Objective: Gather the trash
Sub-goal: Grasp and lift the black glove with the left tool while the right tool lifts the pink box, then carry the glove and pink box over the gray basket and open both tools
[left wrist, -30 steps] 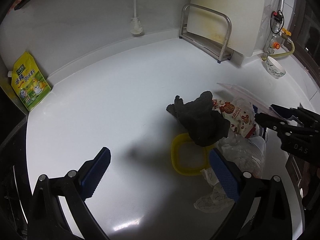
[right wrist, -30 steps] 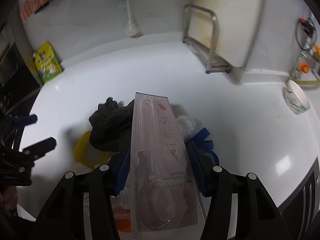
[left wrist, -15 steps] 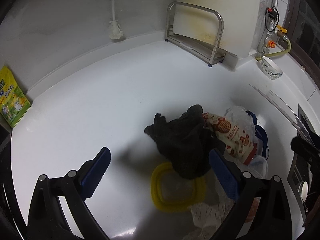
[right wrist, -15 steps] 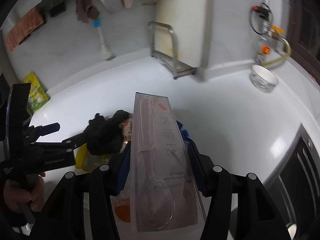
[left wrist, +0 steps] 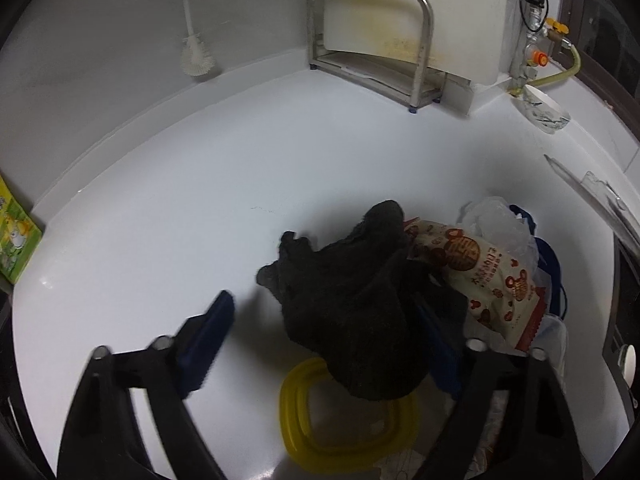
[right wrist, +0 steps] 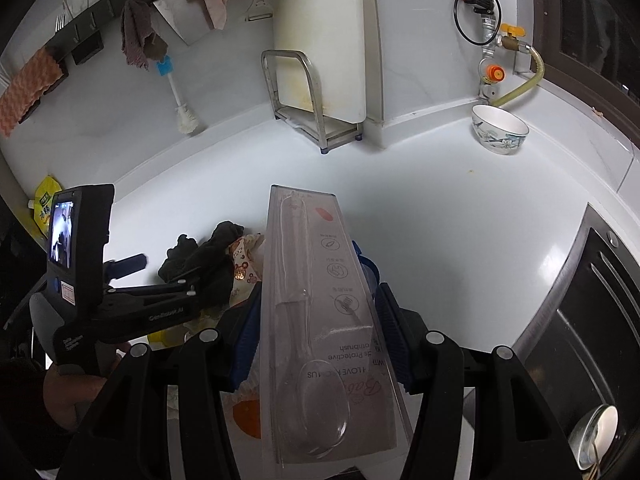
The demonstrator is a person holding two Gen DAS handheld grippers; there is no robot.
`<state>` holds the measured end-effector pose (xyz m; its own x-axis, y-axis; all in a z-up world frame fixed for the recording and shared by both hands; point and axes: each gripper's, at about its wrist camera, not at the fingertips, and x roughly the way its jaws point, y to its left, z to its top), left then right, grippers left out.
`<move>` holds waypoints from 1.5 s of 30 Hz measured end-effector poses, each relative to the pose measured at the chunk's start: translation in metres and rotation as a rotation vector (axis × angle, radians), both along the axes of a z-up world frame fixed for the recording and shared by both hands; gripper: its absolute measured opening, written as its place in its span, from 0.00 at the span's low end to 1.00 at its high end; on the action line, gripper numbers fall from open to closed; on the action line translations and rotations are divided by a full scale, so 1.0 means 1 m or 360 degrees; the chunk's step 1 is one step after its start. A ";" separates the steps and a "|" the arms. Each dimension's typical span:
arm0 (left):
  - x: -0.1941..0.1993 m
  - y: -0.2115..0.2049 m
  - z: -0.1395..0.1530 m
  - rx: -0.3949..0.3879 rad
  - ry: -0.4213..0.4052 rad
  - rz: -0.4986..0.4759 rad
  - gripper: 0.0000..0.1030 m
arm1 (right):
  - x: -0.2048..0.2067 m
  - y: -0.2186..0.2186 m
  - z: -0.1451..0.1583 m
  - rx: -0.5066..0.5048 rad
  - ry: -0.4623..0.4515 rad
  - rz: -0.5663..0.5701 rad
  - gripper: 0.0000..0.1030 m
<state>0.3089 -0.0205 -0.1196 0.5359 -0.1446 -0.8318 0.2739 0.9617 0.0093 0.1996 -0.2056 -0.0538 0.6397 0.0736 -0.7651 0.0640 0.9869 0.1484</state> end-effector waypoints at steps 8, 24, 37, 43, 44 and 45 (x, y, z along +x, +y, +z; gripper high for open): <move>-0.004 -0.007 0.007 -0.0079 0.0031 -0.0088 0.21 | -0.005 0.001 -0.003 0.0007 0.0020 -0.0008 0.52; -0.026 0.032 0.079 -0.0143 -0.0142 -0.0045 0.14 | -0.033 -0.001 0.013 0.0008 -0.0038 -0.0023 0.52; -0.130 0.044 0.129 -0.0127 -0.0248 0.0013 0.14 | -0.094 -0.011 0.040 0.0042 -0.0099 0.0093 0.52; -0.199 0.026 0.130 -0.0122 -0.0222 0.0060 0.14 | -0.140 -0.023 0.044 0.0043 -0.0082 0.0196 0.52; -0.214 0.022 0.128 -0.0124 -0.0209 0.0068 0.14 | -0.148 -0.025 0.044 0.0041 -0.0078 0.0213 0.52; -0.224 0.018 0.127 -0.0126 -0.0201 0.0072 0.14 | -0.156 -0.027 0.044 0.0039 -0.0075 0.0227 0.52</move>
